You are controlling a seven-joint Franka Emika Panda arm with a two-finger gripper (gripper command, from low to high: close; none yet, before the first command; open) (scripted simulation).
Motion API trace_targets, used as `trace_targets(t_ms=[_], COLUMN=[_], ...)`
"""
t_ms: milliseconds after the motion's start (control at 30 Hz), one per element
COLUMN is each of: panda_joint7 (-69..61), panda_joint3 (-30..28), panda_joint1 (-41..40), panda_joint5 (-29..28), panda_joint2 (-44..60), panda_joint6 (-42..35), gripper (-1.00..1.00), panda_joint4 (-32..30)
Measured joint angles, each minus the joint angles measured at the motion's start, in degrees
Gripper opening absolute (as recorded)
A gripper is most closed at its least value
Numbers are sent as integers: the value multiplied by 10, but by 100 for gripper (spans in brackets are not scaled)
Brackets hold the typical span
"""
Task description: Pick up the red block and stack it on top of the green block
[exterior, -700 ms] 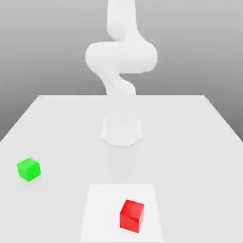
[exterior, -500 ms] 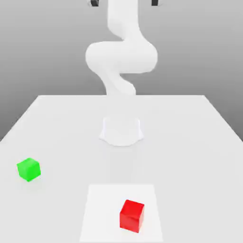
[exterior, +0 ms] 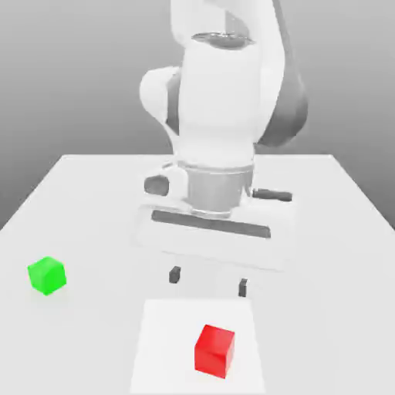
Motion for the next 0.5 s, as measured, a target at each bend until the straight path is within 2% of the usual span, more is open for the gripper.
trace_targets(t_ms=[100, 233, 267, 500], panda_joint7=[15, 37, 41, 42], panda_joint3=[0, -22, -27, -26], panda_joint1=[3, 20, 24, 23], panda_joint5=[5, -20, -25, -26], panda_joint2=[61, 143, 157, 157], panda_joint6=[36, 102, 114, 115], gripper=[0, 0, -100, -100], panda_joint4=[-10, 0, 2, 2])
